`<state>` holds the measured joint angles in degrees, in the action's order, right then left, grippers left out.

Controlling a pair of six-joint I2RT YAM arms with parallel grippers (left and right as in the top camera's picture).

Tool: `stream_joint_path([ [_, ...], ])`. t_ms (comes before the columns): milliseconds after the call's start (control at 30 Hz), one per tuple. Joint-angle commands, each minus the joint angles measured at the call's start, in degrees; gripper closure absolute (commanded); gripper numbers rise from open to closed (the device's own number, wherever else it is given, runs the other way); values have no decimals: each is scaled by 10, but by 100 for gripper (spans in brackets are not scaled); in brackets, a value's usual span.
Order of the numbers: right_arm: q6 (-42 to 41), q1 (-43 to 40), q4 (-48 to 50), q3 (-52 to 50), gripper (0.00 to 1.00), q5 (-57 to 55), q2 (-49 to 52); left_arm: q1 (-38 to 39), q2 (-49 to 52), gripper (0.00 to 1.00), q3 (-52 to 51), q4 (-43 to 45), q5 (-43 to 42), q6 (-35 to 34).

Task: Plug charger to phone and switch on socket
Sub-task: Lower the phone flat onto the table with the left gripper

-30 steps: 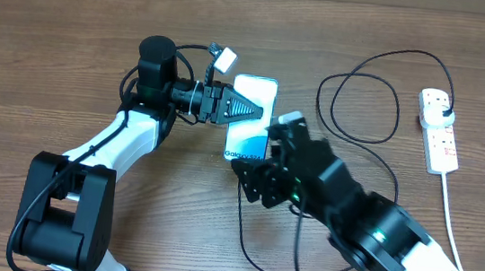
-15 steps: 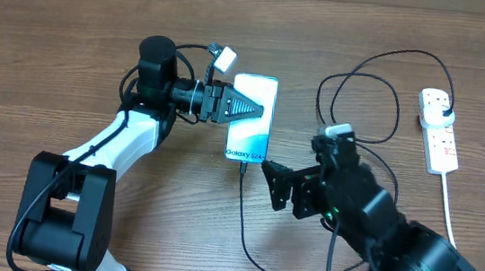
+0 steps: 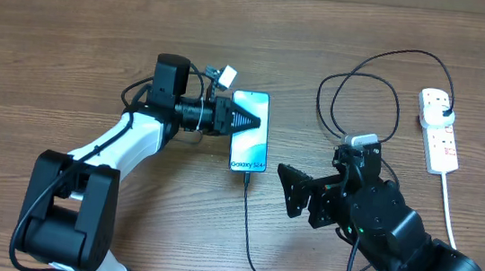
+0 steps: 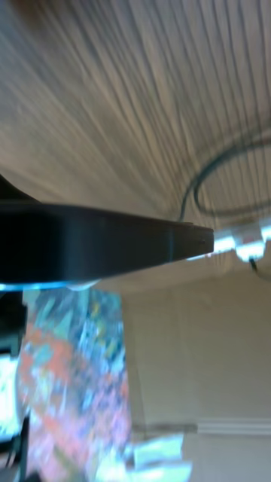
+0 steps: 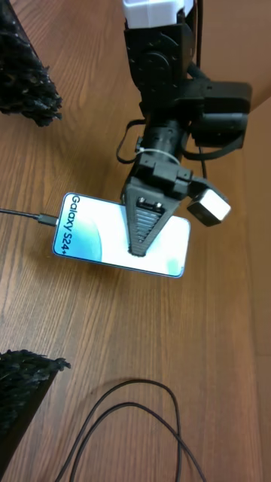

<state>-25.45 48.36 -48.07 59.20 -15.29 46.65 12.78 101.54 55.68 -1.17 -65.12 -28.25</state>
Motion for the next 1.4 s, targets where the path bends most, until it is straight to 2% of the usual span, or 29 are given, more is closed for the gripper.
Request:
stream_joint_path([
  [0, -3, -2, -1, 12, 0, -7, -4, 3, 17, 96, 3, -3, 16, 76],
  [200, -3, -2, -4, 12, 0, -5, -3, 3, 96, 96, 16, -3, -34, 110],
  [367, -3, -2, -13, 12, 0, -5, -3, 3, 170, 96, 56, -21, -30, 110],
  [500, -3, -2, -29, 12, 0, -5, -3, 5, 212, 96, 111, -89, 8, 119],
  [767, -3, -2, -30, 12, 0, -5, -2, 9, 217, 96, 166, -232, 89, 191],
  [1167, -3, -2, -31, 12, 0, -3, 31, 23, 219, 95, 165, -252, 92, 204],
  [1367, -33, -2, -39, 12, 0, 3, 42, 23, 219, 91, 164, -253, 148, 178],
])
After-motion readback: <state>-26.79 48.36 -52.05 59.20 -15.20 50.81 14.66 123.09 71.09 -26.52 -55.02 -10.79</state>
